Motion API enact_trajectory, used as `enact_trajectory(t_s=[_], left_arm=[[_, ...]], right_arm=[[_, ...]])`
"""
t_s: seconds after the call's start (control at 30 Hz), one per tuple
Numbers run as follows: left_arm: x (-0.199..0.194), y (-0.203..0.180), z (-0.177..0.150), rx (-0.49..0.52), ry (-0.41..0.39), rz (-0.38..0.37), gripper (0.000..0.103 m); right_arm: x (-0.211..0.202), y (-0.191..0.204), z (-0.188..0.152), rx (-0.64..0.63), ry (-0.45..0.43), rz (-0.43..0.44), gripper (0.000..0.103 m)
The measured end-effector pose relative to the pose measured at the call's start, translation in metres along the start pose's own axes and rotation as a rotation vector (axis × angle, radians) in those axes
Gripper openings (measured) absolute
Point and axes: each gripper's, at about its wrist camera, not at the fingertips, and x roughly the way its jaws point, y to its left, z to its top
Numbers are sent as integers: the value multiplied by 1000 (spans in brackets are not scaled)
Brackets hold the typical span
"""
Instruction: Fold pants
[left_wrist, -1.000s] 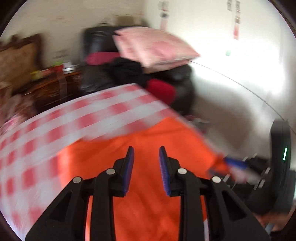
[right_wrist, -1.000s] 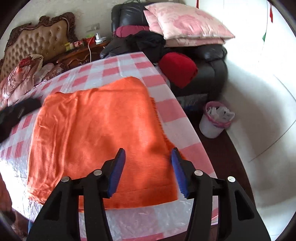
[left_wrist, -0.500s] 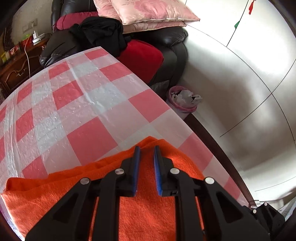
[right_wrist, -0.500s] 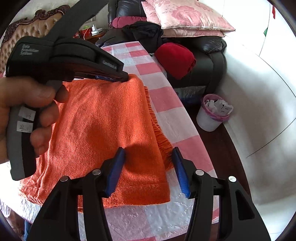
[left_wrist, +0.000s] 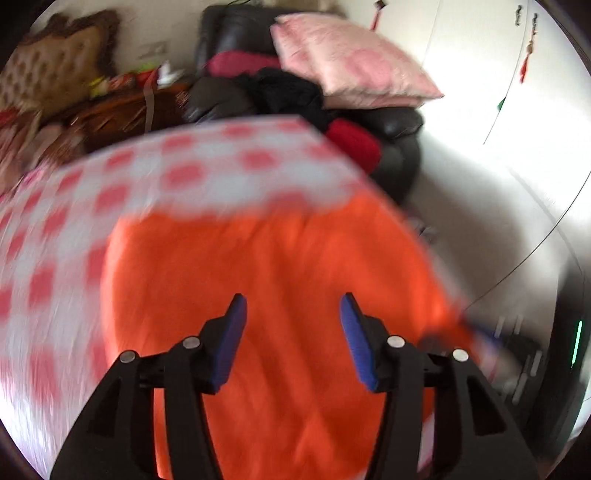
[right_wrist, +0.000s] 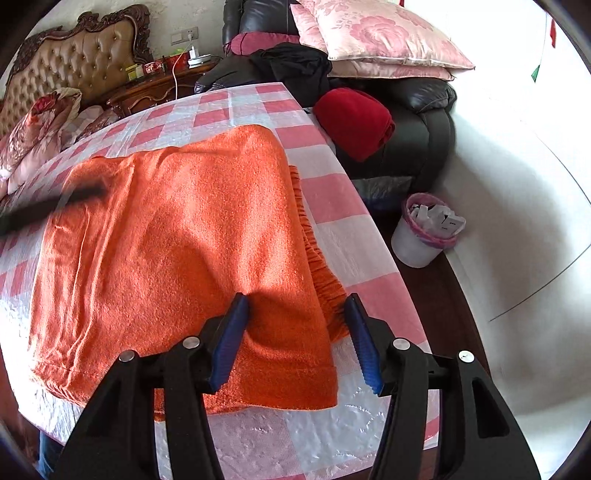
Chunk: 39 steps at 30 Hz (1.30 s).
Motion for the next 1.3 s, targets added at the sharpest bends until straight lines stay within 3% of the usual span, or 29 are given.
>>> enact_trajectory(t_s=[0.13, 0.23, 0.33, 0.43, 0.5, 0.57, 0.7, 0.97, 1.07, 1.3], left_arm=[[-2, 24, -51, -63, 89, 65, 54], [-24, 25, -55, -62, 43, 94, 58], [-69, 21, -58, -56, -54, 132, 68], [-111, 14, -65, -94, -105, 103, 77], [-134, 5, -74, -112, -117, 97, 86], [-150, -8, -84, -110, -106, 93, 87], [-174, -29, -97, -82, -107, 102, 101], [-188, -32, -93, -93, -153, 86, 101], [-187, -30, -93, -114, -148, 60, 101], [-186, -27, -93, -124, -154, 77, 101]], right_arm=[[-2, -4, 3, 3, 1, 15, 58], [-19, -6, 3, -6, -45, -13, 58], [-57, -6, -4, -15, -98, -27, 58], [-99, -3, -21, -7, -128, -73, 69], [-124, -3, -34, 13, -154, -48, 76], [-146, 1, -47, 10, -165, -51, 76], [-177, 8, -59, -3, -195, -74, 76], [-203, 15, -59, -9, -227, -85, 77], [-204, 18, -59, -24, -230, -88, 77], [-201, 17, -62, -22, -224, -81, 77]])
